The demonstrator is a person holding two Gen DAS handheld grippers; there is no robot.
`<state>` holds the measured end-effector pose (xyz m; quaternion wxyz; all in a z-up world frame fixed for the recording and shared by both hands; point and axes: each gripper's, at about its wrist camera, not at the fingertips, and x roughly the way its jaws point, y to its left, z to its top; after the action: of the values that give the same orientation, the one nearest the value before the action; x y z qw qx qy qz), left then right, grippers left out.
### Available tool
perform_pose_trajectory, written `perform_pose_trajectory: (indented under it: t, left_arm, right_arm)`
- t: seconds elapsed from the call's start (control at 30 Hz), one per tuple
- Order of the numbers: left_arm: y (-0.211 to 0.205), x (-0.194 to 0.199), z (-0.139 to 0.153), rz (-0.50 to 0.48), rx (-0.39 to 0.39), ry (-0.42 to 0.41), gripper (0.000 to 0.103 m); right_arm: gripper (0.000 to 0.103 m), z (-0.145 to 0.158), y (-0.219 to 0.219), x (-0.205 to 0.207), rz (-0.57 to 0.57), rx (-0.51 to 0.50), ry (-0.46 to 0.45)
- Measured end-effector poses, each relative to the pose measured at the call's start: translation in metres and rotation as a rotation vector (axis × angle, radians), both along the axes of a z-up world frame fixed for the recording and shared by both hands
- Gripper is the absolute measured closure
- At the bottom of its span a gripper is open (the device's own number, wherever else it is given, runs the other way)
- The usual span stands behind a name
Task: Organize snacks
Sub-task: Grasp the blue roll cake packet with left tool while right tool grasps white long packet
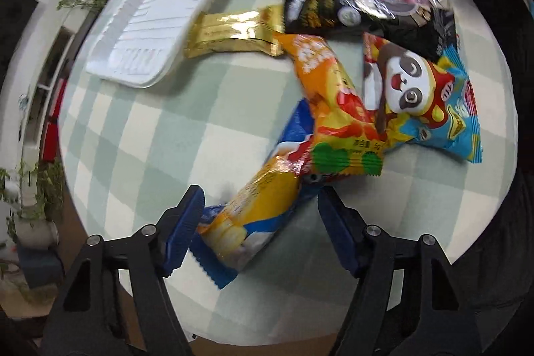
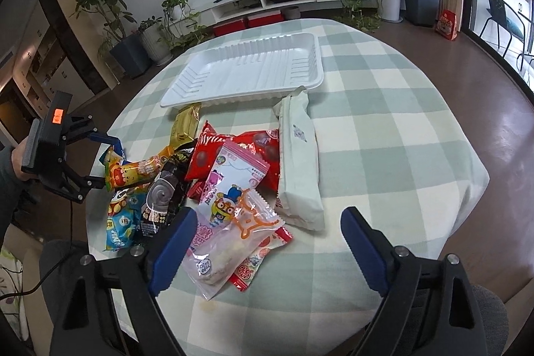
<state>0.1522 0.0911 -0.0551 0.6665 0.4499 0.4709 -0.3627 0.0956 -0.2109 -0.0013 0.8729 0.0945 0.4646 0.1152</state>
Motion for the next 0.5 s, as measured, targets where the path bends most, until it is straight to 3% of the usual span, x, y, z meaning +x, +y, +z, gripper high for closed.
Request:
perform_pose_trajectory:
  t: [0.07,0.17,0.27,0.33,0.5]
  left_arm:
    - [-0.009,-0.001,-0.006,-0.021,0.007,0.038,0.036]
    - [-0.009,0.003,-0.008,0.015,-0.054,0.105,0.059]
    - [-0.006,0.0,-0.011,0.074,-0.093,0.117,0.071]
    - [-0.005,-0.005,-0.011,0.108,-0.09,0.085,0.077]
    - [0.002,-0.01,-0.013,0.27,-0.15,0.044,0.078]
  right_arm:
    - [0.012,-0.001,0.002,-0.001,0.004,0.001,0.0]
    - [0.012,-0.004,0.0,-0.002,-0.001,0.006,0.013]
    - [0.016,-0.005,-0.005,-0.001,-0.011,0.017,0.019]
    - [0.02,-0.005,-0.006,0.0,-0.013,0.012,0.014]
    - [0.027,-0.005,-0.011,0.009,-0.015,-0.008,0.007]
